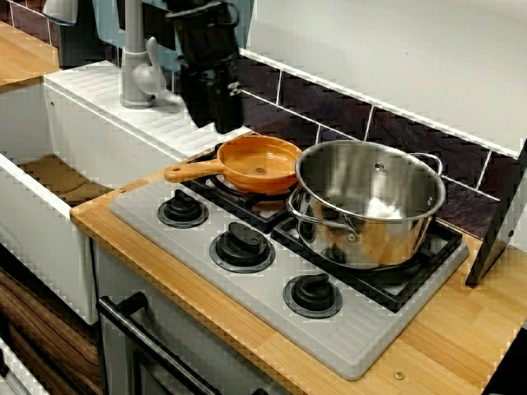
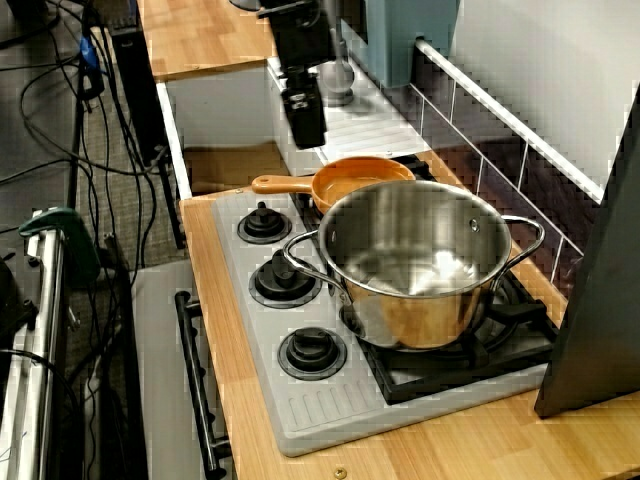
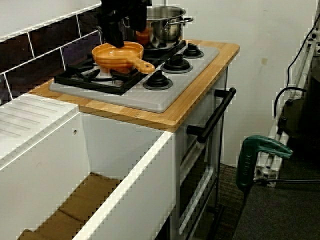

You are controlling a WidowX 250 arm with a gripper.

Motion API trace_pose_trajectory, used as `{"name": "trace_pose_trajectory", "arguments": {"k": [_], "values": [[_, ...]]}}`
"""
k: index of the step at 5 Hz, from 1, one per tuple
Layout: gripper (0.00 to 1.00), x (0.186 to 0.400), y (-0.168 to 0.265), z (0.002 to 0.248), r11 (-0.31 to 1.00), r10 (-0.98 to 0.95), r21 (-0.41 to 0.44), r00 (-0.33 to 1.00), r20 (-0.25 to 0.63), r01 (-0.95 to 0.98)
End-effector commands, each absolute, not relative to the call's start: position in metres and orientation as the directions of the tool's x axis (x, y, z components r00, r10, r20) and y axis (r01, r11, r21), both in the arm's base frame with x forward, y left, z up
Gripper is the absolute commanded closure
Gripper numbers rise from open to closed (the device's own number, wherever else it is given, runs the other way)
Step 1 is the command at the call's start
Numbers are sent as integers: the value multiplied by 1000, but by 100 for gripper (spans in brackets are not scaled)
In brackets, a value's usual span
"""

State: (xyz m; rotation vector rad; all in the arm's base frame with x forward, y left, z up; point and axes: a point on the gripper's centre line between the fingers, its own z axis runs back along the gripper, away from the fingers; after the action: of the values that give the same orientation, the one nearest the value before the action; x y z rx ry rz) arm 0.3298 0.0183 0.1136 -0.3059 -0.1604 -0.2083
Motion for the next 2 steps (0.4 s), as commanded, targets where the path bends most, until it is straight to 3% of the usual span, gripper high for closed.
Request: {"name": "trace_pose_trajectory", "arguments": {"k": [1, 2], "values": [[0, 358, 34, 118, 922, -212, -315, 974, 76, 226], [0, 356, 40, 117, 916, -236, -311, 968, 88, 252]]}}
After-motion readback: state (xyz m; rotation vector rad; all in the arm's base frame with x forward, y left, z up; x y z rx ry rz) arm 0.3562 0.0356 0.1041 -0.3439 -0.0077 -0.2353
